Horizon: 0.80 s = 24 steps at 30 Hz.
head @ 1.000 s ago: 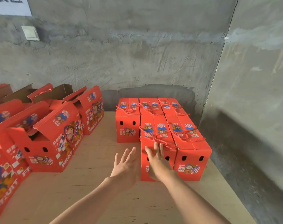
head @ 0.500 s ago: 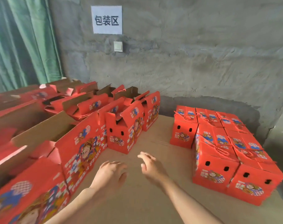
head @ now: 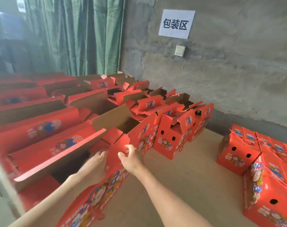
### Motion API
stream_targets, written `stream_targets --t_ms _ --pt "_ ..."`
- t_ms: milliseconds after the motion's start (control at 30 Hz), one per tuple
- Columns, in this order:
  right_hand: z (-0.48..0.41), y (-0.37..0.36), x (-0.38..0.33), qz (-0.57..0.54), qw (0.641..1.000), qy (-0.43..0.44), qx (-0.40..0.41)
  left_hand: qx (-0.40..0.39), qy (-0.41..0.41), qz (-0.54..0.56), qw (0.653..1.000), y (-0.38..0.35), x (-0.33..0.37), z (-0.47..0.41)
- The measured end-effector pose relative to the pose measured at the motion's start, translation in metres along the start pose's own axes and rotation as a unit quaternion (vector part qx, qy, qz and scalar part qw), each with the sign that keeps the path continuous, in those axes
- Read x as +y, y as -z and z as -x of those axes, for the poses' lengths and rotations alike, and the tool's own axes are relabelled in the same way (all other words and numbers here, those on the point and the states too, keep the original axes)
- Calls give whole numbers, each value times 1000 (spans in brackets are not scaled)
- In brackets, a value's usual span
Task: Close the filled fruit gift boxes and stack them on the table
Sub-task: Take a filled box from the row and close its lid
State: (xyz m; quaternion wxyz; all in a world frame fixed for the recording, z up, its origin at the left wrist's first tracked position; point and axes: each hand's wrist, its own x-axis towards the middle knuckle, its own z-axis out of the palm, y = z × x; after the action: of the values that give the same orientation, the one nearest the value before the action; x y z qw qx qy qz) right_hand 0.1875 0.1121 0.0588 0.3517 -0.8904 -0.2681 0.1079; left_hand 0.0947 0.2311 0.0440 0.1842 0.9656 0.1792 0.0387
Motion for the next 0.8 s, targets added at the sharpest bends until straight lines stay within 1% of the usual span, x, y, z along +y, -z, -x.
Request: stream_targets --t_ms 33,100,133,200,233,267,300,333,367,400,433,467,533,600,700,800 --pt "-3 -5 -2 11 1000 -1 -12 9 -11 18 1000 -4 -4 2" --pt "-6 -11 -3 41 998 11 -40 68 -27 64 995 -1 -7 5" --pt "-8 -13 -3 54 997 15 -56 112 -35 90 989 5 -6 6" --pt "-13 -15 -3 67 994 7 -88 217 -66 133 965 23 -5 6" --pt "-16 -14 -4 65 993 2 -97 260 -82 132 953 34 -6 6" --pt "-18 -13 -5 55 994 -1 -99 285 -89 99 949 44 -10 7" --pt "-19 -11 -6 35 995 -3 -97 275 -79 46 957 55 -16 7" --pt "-19 -7 -6 6 995 -5 -95 227 -45 -12 973 64 -24 6" --pt "-17 -3 -5 -32 995 -8 -95 156 6 -66 986 71 -33 5" --pt "-14 2 -2 -76 992 -11 -96 88 57 -105 989 76 -41 5" --pt "-10 7 2 -120 988 -16 -98 39 94 -135 986 78 -47 7" --pt "-5 13 9 -160 982 -23 -99 14 106 -163 981 77 -52 9" --pt "4 25 23 -215 970 -38 -107 4 89 -208 974 72 -56 14" --pt "14 37 36 -225 966 -38 -120 4 66 -215 974 72 -54 17" --pt "28 53 52 -172 976 -16 -132 -12 48 -160 986 81 -36 15" --pt "44 69 70 -125 981 11 -145 -38 8 -141 989 82 -9 20"
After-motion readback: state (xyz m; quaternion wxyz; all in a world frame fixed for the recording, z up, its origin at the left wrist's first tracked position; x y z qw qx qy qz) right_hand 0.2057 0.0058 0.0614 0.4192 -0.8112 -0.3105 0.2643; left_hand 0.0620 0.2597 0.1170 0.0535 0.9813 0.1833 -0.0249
